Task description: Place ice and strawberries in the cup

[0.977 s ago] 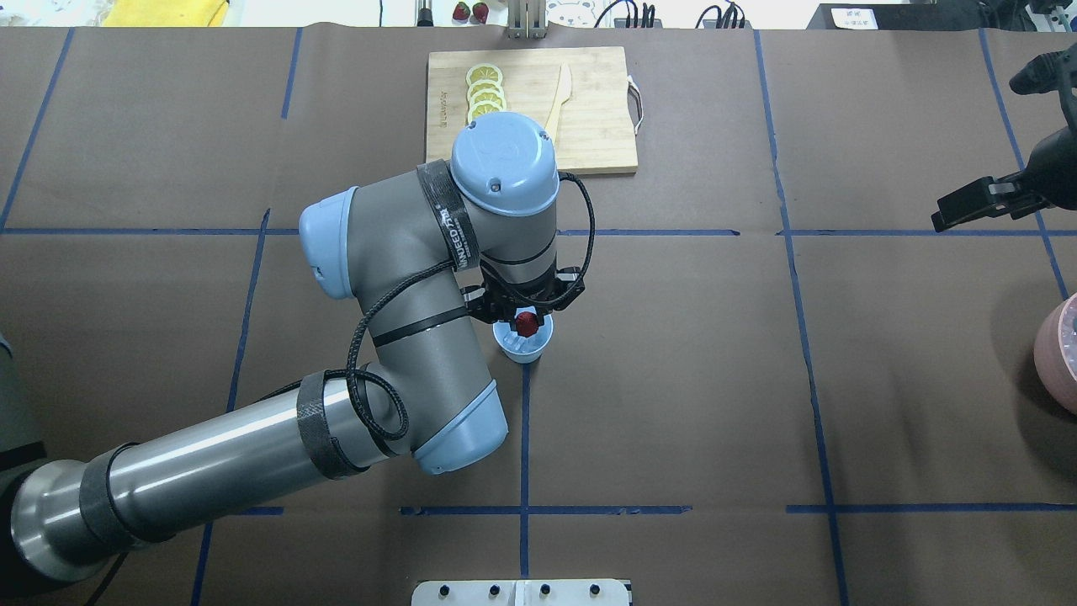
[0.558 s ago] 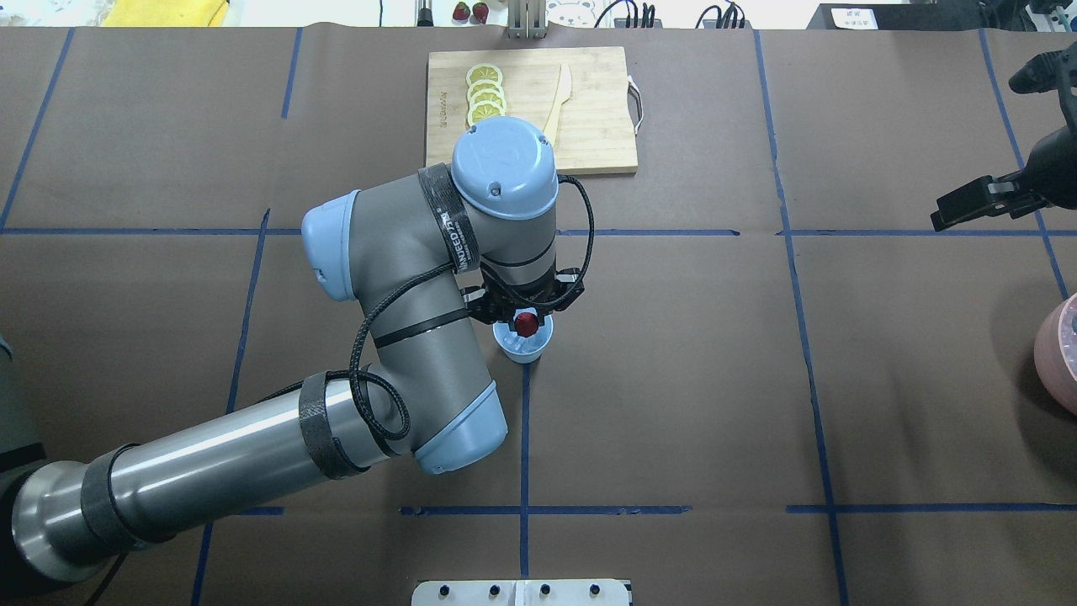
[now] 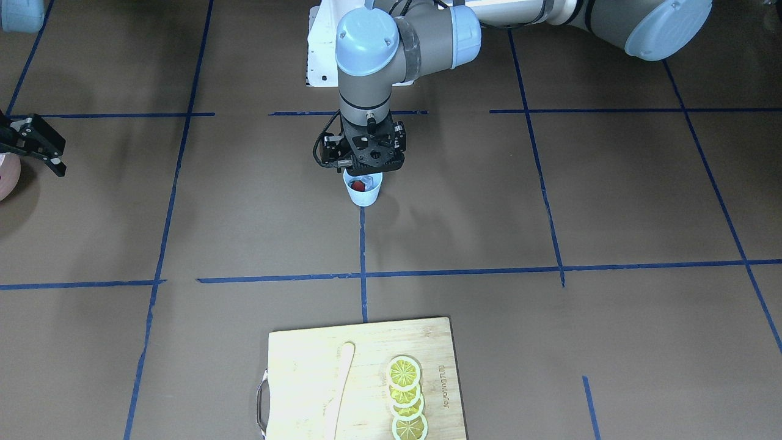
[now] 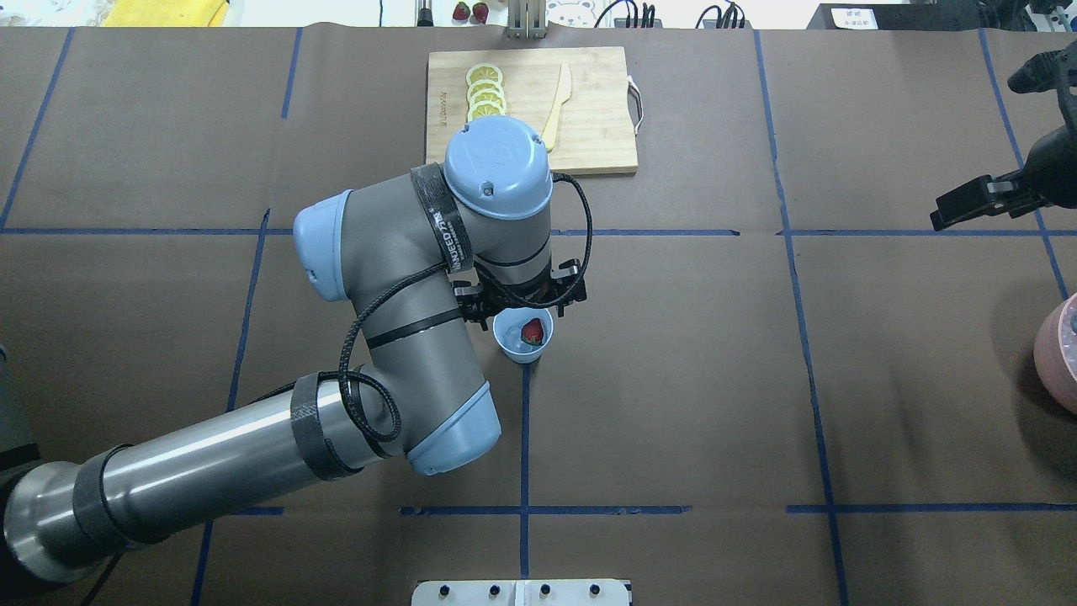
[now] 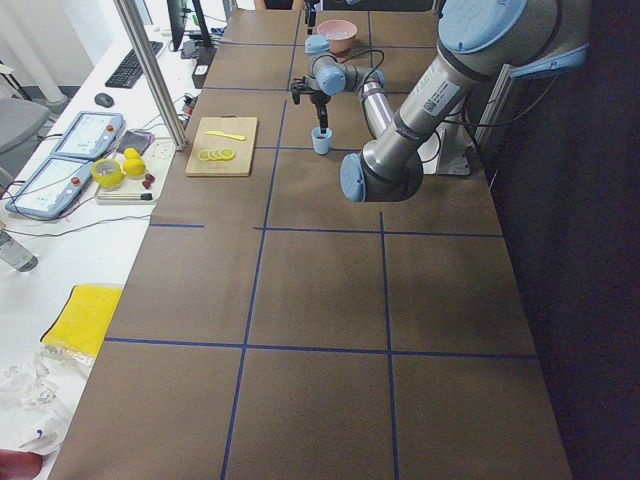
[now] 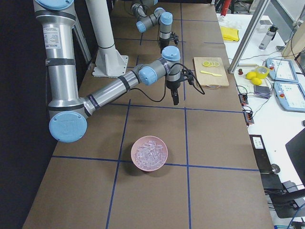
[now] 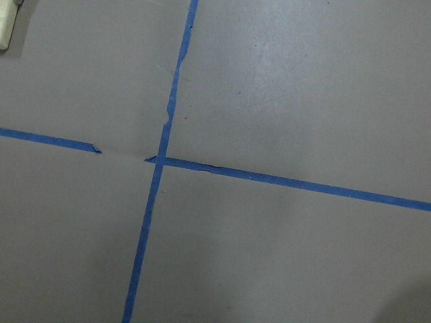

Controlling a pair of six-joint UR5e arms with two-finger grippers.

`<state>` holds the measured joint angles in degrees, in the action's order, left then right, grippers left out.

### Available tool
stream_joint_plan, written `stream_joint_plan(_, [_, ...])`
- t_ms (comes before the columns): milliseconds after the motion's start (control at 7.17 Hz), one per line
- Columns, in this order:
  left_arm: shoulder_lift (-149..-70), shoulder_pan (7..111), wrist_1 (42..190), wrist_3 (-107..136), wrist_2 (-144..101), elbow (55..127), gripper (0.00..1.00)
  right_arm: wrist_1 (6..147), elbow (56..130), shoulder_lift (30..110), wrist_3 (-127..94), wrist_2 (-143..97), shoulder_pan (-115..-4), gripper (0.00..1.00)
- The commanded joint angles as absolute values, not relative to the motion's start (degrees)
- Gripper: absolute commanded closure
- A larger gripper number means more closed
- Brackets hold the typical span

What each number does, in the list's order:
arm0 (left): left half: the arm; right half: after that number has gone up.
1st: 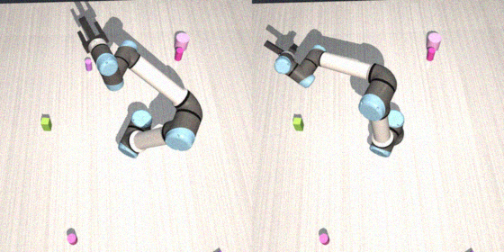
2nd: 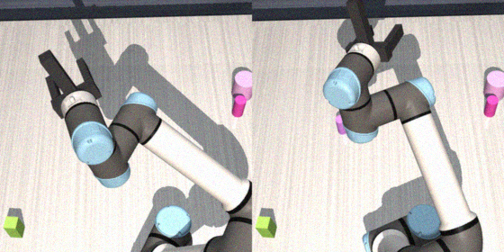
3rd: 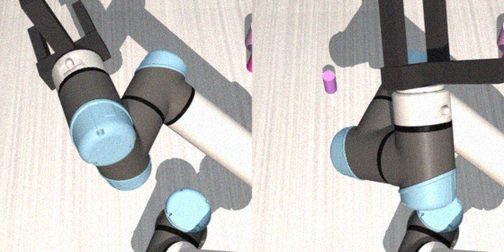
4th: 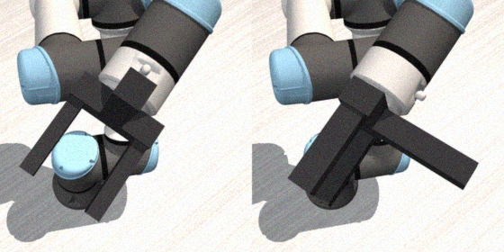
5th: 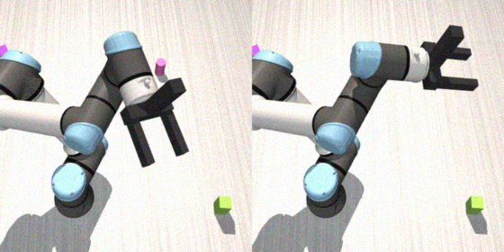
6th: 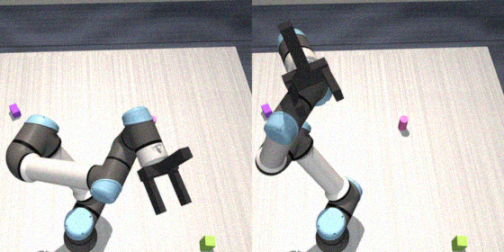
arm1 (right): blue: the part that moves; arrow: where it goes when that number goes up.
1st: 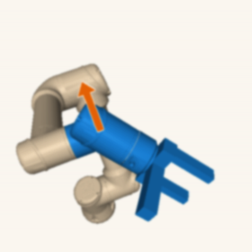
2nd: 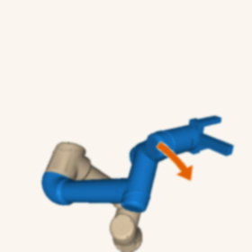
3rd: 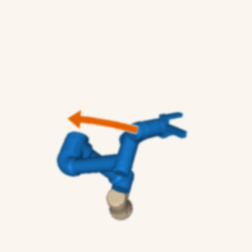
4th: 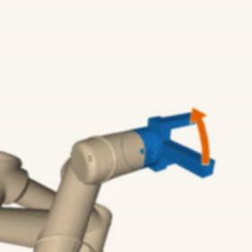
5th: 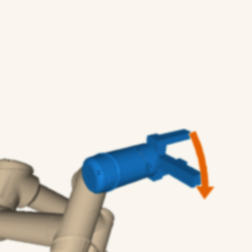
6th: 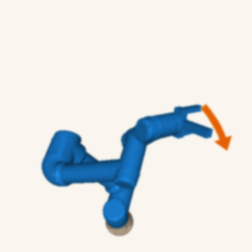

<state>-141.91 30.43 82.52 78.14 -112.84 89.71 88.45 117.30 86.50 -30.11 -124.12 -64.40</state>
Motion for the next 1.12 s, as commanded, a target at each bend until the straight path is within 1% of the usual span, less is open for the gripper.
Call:
stream_joint_plan(0, [-134.9,33.7,77.8,70.0,-113.2,99.5,0.00,88.4,116.2,86.9,-26.9,-125.3,-66.5,0.00])
stream_joint_plan(140, [-131.3,36.4,73.4,64.4,-113.3,104.7,0.00,88.3,114.5,87.4,-23.9,-127.7,-69.1,0.00])
stream_joint_plan(279, [-127.0,39.3,69.5,57.9,-113.3,110.3,0.00,88.4,111.7,88.8,-16.5,-130.0,-73.3,0.00])
stream_joint_plan(419, [-122.2,42.5,66.7,51.0,-113.4,115.8,0.00,88.4,106.9,88.9,-9.7,-134.2,-78.4,0.00])
stream_joint_plan(558, [-118.4,46.2,64.3,45.2,-113.6,119.6,0.00,87.6,101.2,88.7,-3.6,-137.4,-82.8,0.00])
stream_joint_plan(837, [-112.3,56.4,62.0,31.6,-121.2,120.5,0.00,84.6,91.8,88.4,3.9,-138.4,-88.8,0.00])
stream_joint_plan(977, [-109.0,61.4,62.0,25.5,-124.5,120.1,0.00,84.5,89.1,88.9,5.1,-140.2,-92.3,0.00])
